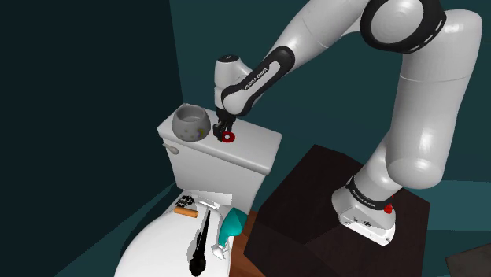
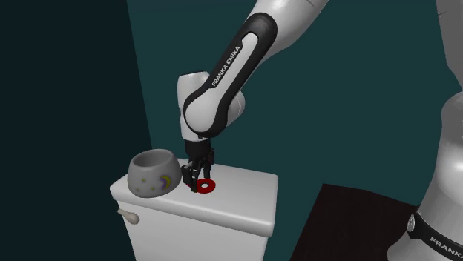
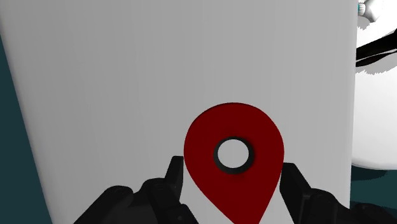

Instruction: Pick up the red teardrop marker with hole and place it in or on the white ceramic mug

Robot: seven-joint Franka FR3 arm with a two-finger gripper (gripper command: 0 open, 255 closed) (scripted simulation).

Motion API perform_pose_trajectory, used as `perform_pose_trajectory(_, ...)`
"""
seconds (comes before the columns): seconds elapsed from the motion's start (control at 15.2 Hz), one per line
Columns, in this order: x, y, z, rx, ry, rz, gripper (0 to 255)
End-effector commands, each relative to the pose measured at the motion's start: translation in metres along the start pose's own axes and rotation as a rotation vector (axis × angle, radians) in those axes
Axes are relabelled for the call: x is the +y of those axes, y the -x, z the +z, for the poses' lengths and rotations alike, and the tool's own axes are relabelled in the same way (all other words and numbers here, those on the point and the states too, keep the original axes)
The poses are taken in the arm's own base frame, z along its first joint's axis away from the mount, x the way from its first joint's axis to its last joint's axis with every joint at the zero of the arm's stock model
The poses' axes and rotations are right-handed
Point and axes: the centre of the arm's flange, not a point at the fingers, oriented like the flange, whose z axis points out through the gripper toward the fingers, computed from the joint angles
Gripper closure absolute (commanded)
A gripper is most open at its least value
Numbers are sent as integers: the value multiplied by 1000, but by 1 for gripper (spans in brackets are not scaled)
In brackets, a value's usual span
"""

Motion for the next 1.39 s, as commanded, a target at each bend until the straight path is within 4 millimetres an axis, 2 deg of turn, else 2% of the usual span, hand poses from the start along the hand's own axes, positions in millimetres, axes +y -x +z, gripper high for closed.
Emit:
perform_pose_trajectory(0.0, 0, 0, 0, 0, 0, 0, 255)
perform_pose_trajectory(0.53, 0, 0, 0, 0, 0, 0, 255)
perform_pose_trajectory(1.32, 0, 0, -63, 0, 0, 0, 255)
